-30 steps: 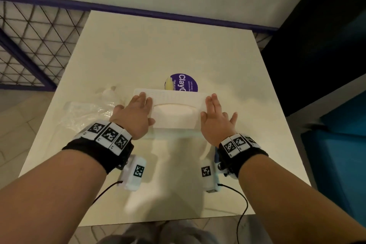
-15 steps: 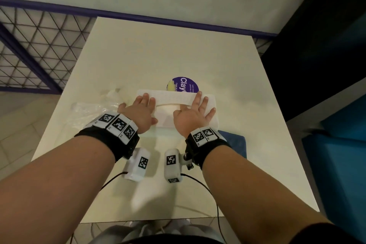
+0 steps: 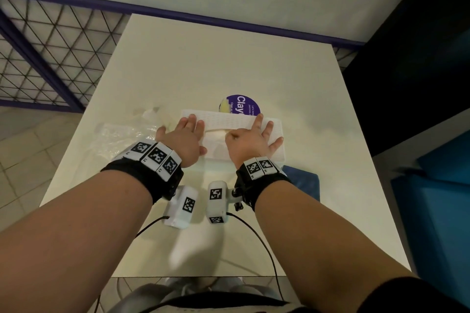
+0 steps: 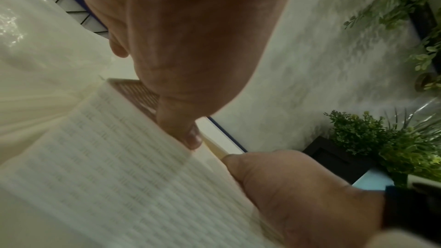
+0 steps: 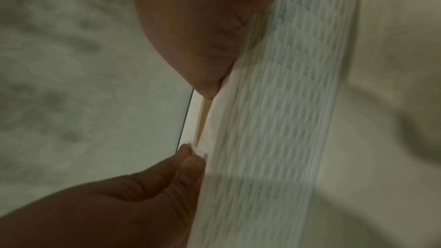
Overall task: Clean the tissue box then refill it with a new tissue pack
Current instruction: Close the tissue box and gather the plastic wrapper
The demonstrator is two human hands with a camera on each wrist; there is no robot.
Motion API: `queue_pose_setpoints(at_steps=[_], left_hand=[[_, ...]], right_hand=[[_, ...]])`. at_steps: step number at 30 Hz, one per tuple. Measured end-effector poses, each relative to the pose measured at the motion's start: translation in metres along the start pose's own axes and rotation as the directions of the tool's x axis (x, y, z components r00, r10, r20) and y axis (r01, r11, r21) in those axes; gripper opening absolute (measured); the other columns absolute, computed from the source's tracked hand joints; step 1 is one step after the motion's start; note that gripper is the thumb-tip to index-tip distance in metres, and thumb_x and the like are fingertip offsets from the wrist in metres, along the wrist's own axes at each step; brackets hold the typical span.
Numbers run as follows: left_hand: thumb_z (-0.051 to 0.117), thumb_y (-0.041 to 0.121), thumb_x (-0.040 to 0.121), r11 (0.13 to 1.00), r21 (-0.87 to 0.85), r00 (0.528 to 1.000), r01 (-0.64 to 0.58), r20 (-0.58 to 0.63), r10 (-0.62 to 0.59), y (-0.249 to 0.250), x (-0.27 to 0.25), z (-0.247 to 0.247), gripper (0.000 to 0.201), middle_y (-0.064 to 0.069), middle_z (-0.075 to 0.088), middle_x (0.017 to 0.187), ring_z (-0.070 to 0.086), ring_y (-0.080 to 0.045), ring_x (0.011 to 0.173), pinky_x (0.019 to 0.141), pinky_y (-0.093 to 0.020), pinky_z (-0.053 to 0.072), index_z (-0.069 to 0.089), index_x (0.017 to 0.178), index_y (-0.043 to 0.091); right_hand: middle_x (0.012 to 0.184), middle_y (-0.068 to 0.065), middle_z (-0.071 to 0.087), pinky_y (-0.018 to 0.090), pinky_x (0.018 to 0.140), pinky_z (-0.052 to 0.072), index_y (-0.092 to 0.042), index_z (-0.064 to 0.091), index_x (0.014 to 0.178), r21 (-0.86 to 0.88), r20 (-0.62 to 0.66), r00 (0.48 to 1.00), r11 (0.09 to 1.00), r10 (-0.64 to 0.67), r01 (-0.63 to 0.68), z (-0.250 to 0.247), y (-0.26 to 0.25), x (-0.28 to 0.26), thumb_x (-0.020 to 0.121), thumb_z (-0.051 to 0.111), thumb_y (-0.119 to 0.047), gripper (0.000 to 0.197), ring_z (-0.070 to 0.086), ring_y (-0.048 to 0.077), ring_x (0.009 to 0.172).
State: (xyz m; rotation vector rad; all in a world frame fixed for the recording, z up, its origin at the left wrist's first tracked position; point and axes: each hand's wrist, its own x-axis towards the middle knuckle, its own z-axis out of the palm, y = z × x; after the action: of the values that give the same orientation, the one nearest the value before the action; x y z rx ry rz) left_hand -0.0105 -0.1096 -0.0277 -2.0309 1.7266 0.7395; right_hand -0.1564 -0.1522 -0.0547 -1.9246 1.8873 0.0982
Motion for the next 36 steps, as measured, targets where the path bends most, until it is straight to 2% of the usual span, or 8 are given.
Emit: queue_pose_setpoints(at_steps=[6,11,14,17,19,23,26,36], left_hand=[[0.030,0.039,0.103,1.000,-0.006,1.000,-0.007,-0.005,0.007,0.000,-0.002,0.000,0.069,0.000,-0.022,0.160,-0.014,-0.015,0.148,0.116,-0.057,0.003,-0.014,0.152,0.020],[0.031,0.040,0.102,1.000,0.002,1.000,-0.023,-0.012,0.023,-0.001,0.000,0.001,0.070,0.000,-0.022,0.160,-0.014,-0.016,0.148,0.117,-0.057,0.003,-0.014,0.152,0.020],[0.032,0.042,0.102,0.999,-0.013,0.999,-0.044,-0.020,0.044,-0.005,0.001,0.001,0.071,0.000,-0.023,0.160,-0.014,-0.016,0.148,0.116,-0.058,0.002,-0.013,0.153,0.020],[0.033,0.044,0.101,0.997,-0.040,0.996,-0.073,-0.063,0.070,-0.008,0.001,0.004,0.072,0.001,-0.020,0.161,-0.012,-0.014,0.148,0.115,-0.058,0.001,-0.010,0.153,0.022],[0.033,0.046,0.100,0.994,-0.053,0.984,-0.094,-0.154,0.085,-0.011,-0.003,0.008,0.070,0.002,-0.015,0.162,-0.008,-0.013,0.149,0.115,-0.057,0.000,-0.006,0.154,0.023],[0.033,0.055,0.097,0.994,-0.079,0.899,-0.081,-0.435,0.038,-0.017,-0.022,0.027,0.068,0.001,0.010,0.163,0.014,-0.013,0.147,0.114,-0.049,0.005,0.016,0.153,0.020],[0.044,0.051,0.095,0.992,-0.102,0.863,-0.070,-0.505,0.009,-0.018,-0.032,0.038,0.053,0.006,0.038,0.150,0.041,-0.017,0.133,0.104,-0.045,0.016,0.042,0.141,0.025],[0.040,0.040,0.099,0.997,-0.068,0.882,-0.042,-0.471,0.005,-0.010,-0.003,0.012,0.047,0.004,0.034,0.153,0.042,-0.018,0.132,0.107,-0.047,0.017,0.039,0.142,0.022]], right_hand=[[0.162,-0.008,-0.007,0.067,0.111,-0.009,-0.017,0.053,0.131,0.043,0.008,0.999,0.998,0.039,-0.039,0.001,-0.010,0.001,0.096,0.031,-0.034,0.045,-0.013,0.025,0.149],[0.135,-0.010,0.049,0.057,0.116,-0.010,-0.026,0.068,0.093,0.359,-0.082,0.994,0.933,0.066,-0.033,-0.009,-0.005,-0.003,0.088,0.050,-0.015,0.021,0.036,0.015,0.136],[0.100,-0.006,0.055,0.048,0.117,-0.004,-0.028,0.060,0.067,0.533,-0.042,0.976,0.832,0.211,-0.157,-0.026,-0.015,0.002,0.088,0.051,-0.015,0.026,0.052,0.021,0.114],[0.115,0.004,0.064,0.033,0.104,0.017,-0.015,0.071,0.096,0.565,-0.013,0.977,0.808,0.211,-0.166,-0.035,-0.018,0.002,0.097,0.044,-0.027,0.030,0.056,0.025,0.112],[0.125,0.007,0.061,0.019,0.094,0.018,-0.008,0.065,0.114,0.644,-0.057,0.987,0.761,0.153,-0.081,-0.038,-0.007,-0.003,0.100,0.042,-0.023,0.031,0.057,0.027,0.116],[0.139,0.002,0.049,0.019,0.096,0.035,-0.015,0.054,0.130,0.581,-0.215,0.974,0.811,0.076,0.065,-0.038,0.036,-0.022,0.096,0.049,-0.013,0.035,0.048,0.019,0.128],[0.144,0.002,0.041,0.024,0.111,0.026,-0.012,0.050,0.134,0.356,-0.210,0.976,0.926,-0.050,0.124,-0.028,0.059,-0.035,0.093,0.057,-0.024,0.044,0.035,0.019,0.135],[0.155,-0.002,0.026,0.024,0.115,0.019,-0.012,0.040,0.143,0.274,-0.090,0.995,0.960,-0.033,0.056,-0.034,0.052,0.004,0.096,0.051,-0.026,0.050,0.022,0.015,0.144]])
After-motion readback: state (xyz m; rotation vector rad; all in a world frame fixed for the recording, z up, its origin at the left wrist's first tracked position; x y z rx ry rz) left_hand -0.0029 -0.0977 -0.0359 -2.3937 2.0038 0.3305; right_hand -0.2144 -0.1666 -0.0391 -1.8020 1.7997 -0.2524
